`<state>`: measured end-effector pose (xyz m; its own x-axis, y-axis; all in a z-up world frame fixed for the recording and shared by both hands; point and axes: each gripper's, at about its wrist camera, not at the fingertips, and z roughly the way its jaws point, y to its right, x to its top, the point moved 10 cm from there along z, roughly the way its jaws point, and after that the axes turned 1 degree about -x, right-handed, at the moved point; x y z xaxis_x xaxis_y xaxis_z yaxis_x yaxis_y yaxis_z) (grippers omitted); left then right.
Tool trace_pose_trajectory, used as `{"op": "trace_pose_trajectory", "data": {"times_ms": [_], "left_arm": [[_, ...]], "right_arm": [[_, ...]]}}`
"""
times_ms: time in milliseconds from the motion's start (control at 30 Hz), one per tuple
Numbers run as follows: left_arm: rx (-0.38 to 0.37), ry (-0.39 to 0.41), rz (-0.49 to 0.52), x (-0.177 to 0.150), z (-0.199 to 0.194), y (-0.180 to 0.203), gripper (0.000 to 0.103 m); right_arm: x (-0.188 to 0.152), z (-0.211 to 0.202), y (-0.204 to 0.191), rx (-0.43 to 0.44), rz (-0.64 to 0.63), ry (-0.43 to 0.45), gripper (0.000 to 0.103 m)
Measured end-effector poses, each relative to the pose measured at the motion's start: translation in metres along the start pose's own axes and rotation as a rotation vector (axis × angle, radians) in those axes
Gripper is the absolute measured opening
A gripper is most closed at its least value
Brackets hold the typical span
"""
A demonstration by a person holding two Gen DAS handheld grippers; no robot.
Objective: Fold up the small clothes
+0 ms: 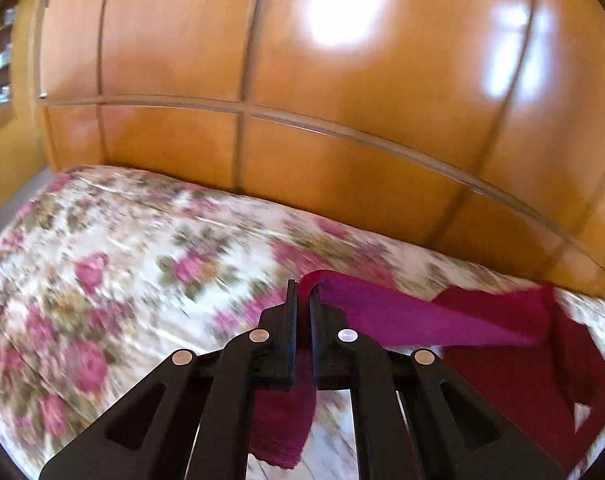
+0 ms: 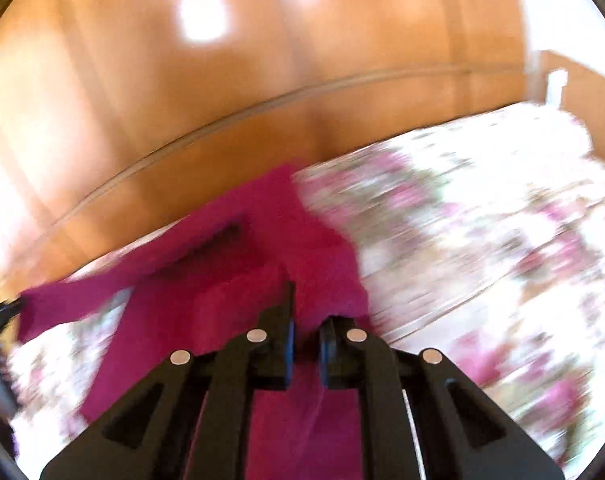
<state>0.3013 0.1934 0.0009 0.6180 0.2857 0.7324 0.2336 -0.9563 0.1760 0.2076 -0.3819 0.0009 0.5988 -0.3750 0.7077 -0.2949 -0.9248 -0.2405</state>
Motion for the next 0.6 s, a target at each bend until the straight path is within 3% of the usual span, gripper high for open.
{"op": "trace_pose_trajectory", "data": {"times_ms": [167, 267, 333, 367, 400, 467, 533, 600], "left_arm": [[0.138, -0.054, -0.006, 0.02, 0.048, -0.017, 0.004], [0.178, -0.084, 0.026, 0.018, 0.064, -0.013, 0.006], [0.189, -0.107, 0.053, 0.01, 0.068, -0.009, 0.026], [0.188, -0.109, 0.053, 0.007, 0.067, -0.009, 0.046], [0.17, -0.095, 0.051, 0.004, 0.063, -0.008, 0.053], [0.123, -0.086, 0.067, -0.005, 0.055, -0.002, 0.053], [0.075, -0.084, 0.101, -0.021, 0.044, 0.001, 0.058], [0.02, -0.099, 0.097, -0.039, 0.035, 0.003, 0.061]], "right_arm": [[0.042, 0.023, 0.1, -0.265, 0.036, 0.003, 0.008], [0.059, 0.036, 0.137, -0.36, 0.047, -0.007, 0.011], [0.063, 0.05, 0.161, -0.358, 0.071, -0.046, 0.035], [0.063, 0.057, 0.167, -0.343, 0.1, -0.075, 0.038], [0.062, 0.059, 0.172, -0.347, 0.119, -0.086, 0.038], [0.059, 0.056, 0.169, -0.354, 0.12, -0.089, 0.044], [0.055, 0.049, 0.155, -0.327, 0.066, -0.062, 0.071], [0.048, 0.054, 0.149, -0.306, 0.0, -0.06, 0.081]]}}
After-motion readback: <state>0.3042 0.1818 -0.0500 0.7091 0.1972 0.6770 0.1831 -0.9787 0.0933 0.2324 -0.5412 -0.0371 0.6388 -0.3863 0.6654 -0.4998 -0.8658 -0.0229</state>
